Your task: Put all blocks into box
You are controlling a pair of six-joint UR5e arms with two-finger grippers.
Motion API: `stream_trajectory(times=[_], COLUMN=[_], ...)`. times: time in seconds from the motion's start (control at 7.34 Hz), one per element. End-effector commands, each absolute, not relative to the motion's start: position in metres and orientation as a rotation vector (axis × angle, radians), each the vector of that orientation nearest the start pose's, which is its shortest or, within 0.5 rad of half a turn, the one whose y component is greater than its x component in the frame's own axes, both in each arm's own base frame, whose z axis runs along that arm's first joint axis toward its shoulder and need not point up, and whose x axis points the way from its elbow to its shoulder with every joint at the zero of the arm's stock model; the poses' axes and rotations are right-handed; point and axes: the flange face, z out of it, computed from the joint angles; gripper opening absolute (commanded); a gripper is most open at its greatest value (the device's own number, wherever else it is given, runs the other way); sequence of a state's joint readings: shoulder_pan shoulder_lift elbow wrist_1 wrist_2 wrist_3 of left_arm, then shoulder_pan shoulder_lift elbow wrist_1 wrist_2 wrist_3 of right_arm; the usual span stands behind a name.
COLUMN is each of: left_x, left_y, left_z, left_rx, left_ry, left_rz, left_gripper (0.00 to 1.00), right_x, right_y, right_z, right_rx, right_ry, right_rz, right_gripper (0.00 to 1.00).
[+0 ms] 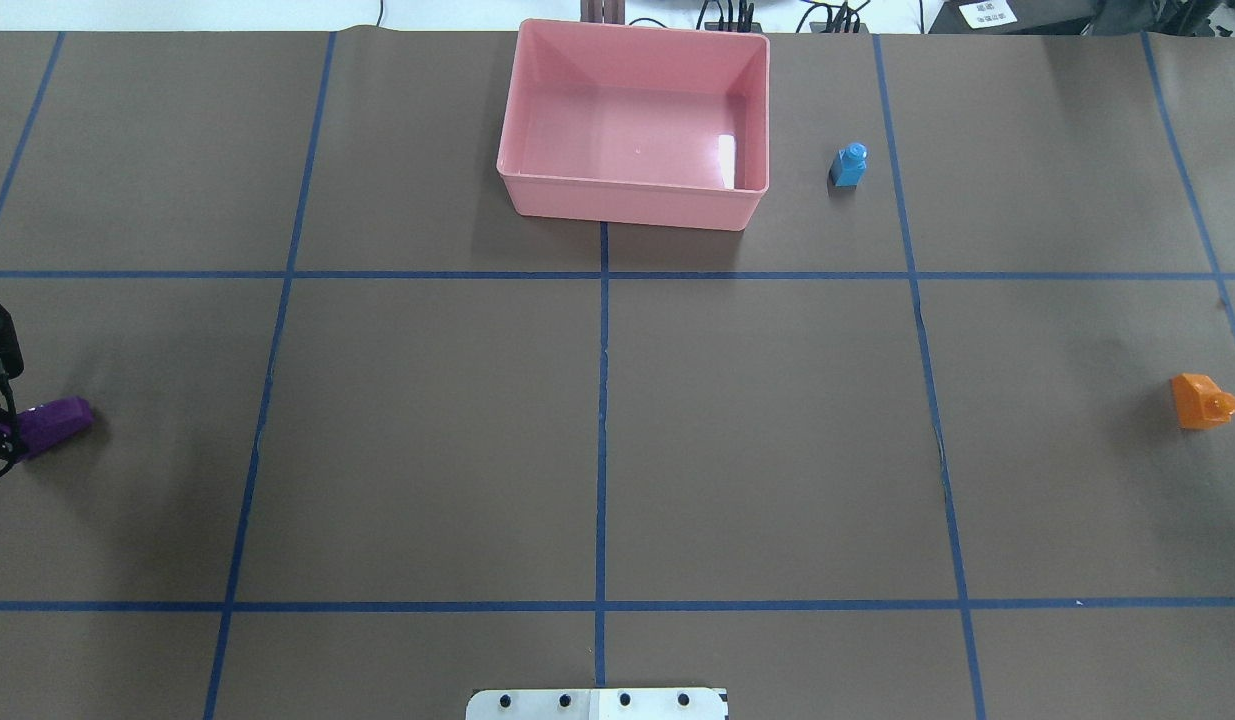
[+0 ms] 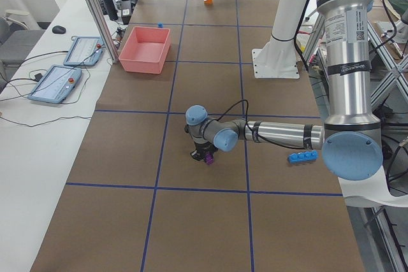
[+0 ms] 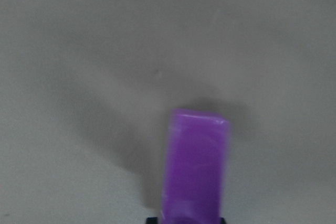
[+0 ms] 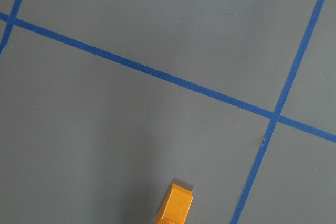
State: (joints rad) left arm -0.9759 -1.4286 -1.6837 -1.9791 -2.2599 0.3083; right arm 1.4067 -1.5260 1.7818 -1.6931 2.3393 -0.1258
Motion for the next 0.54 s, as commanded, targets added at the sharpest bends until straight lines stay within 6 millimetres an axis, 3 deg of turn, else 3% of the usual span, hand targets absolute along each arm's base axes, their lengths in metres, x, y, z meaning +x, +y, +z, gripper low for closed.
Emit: stream_trajectory(times=[0.0,0.41], left_x=[0.201,0.273], left_y=[-0.426,-0.528], left_z=[0.567,0.393], left_rx=[0.245,0.230], left_ry=[0.851,0.954], left_rz=[0.760,0.417], left_gripper=[0.00,0.00], right_x=[-0.021,-0.024], right_y=[-0.511,-0.520], right_z=[0.544,0.530], right_rx=[0.115,0.142], right_ry=[-0.787,-0.800], right_rz=[-0.328,-0.341], right_gripper=[1.00,1.00])
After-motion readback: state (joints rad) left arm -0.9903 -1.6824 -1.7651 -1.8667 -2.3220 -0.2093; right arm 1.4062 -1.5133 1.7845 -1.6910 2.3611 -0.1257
